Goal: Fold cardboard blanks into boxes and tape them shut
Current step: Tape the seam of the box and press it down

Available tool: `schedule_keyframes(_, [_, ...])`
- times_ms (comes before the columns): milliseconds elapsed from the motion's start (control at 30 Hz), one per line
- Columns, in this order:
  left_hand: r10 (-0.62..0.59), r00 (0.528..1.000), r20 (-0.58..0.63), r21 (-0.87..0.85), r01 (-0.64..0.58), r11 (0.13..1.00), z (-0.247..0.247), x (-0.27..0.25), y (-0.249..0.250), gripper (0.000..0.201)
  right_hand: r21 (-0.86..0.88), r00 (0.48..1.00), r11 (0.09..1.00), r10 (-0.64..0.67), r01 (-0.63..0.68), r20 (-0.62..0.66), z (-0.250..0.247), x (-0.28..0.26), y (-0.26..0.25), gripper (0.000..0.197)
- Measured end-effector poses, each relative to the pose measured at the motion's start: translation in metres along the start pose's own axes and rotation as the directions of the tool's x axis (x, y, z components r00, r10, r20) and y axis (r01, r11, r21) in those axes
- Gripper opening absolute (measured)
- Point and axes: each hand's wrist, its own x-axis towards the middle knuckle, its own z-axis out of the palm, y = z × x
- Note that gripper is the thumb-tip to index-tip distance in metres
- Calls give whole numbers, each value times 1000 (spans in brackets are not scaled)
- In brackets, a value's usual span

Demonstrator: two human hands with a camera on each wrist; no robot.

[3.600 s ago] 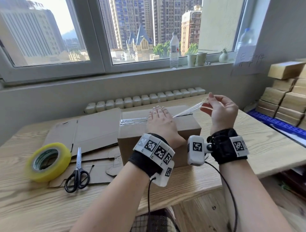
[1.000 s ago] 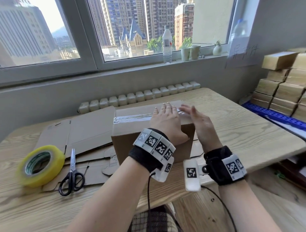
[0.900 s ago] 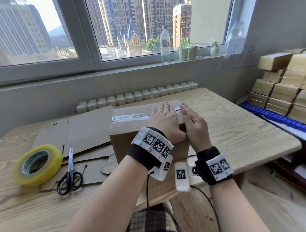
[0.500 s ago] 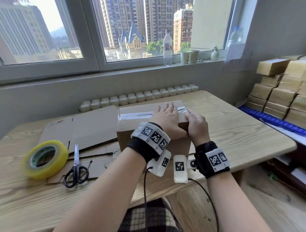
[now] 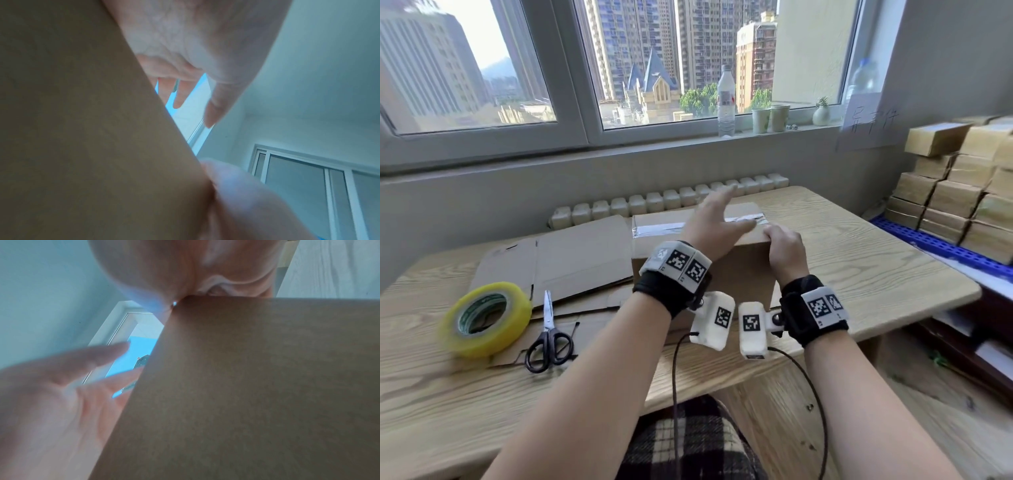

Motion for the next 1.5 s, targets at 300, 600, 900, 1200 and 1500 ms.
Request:
schedule_keyframes(300, [-542, 837, -80, 316, 537, 782, -59, -23, -42, 66, 57, 990, 990, 132, -129, -50, -4, -5, -12, 35])
schedule_keyframes(600, [-441, 864, -242, 56, 467, 883, -73, -29, -37, 63, 187, 988, 977, 119, -99, -101, -1, 1, -25, 35])
schedule_keyframes(900, [-242, 772, -588, -342, 34, 939, -121, -16, -41, 40, 384, 958, 884, -204, 268, -199, -1, 23, -74, 38])
schedule_keyframes(1200, [-355, 631, -689, -503, -65, 862, -109, -30, -93, 32, 497, 981, 859, -35, 126, -189, 40, 19, -66, 36])
schedule_keyframes(1500, [-403, 758, -513, -547, 73, 834, -96, -25, -128, 93, 365, 990, 921, -109, 136, -94, 57, 29, -40, 39])
